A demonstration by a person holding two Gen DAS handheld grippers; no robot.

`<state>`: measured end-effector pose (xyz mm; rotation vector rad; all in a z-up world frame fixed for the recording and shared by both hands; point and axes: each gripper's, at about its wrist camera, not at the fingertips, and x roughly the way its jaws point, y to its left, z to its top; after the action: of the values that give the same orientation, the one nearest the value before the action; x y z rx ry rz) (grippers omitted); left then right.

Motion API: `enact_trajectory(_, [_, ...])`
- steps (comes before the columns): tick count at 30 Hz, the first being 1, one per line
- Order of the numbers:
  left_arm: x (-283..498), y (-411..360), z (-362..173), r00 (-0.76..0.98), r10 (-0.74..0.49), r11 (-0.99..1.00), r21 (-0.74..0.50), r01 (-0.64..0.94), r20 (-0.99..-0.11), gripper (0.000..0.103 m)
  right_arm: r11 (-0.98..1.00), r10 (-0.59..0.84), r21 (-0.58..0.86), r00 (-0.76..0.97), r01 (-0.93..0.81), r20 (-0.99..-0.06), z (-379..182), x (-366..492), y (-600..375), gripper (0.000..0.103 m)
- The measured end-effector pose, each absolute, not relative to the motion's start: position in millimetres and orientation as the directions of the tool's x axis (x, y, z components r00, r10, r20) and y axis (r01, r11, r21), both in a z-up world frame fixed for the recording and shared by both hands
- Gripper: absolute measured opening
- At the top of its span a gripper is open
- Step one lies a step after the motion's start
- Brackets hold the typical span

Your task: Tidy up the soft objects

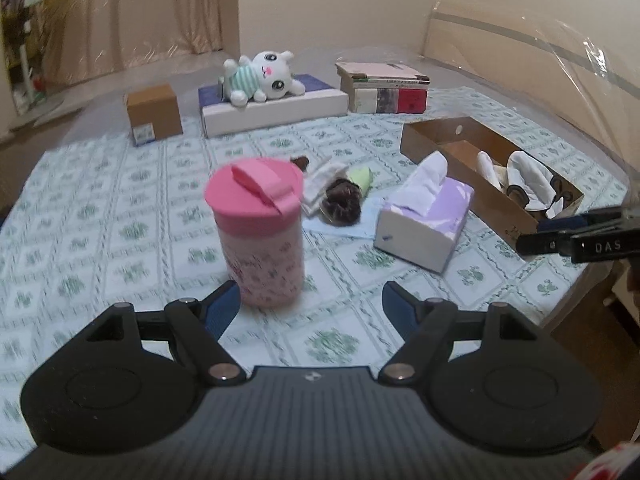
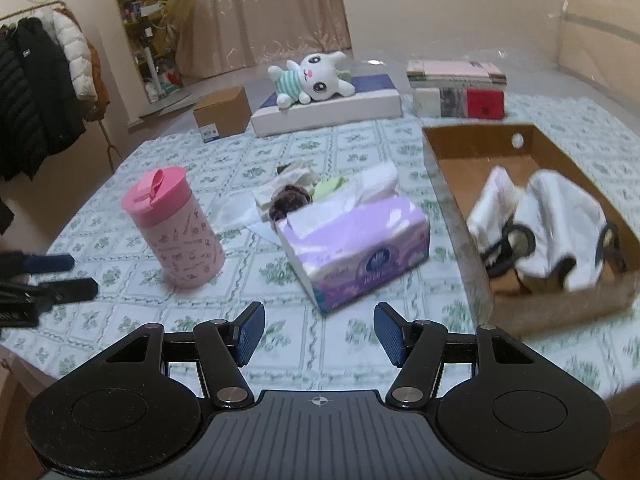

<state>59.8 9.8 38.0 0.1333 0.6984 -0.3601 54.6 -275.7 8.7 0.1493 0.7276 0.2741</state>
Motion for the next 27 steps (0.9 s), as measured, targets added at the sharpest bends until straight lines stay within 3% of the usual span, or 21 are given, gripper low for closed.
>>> enact_trajectory(10, [132.7, 36.5, 82.8, 0.696, -0.335, 0.862, 0.091, 0.498, -0.635, 0.076, 0.909, 0.363, 0.067, 0.703, -0.411, -0.611, 28.0, 119.3, -253.4, 0.061])
enact_trajectory(17, [203.0, 39.7, 94.4, 0.666, -0.358, 0.764, 0.206, 0.612, -0.654, 0.076, 0.830, 0.388, -0.046, 0.635, -0.556, -0.668, 22.0, 183.7, -224.3, 0.061])
enact_trajectory(27, [307.9, 31.1, 70.1, 0.488, -0.429, 0.627, 0.138, 0.767, -0.760, 0.077, 0.698, 0.390, -0.069, 0.459, -0.713, -0.798, -10.8, 264.7, -186.7, 0.060])
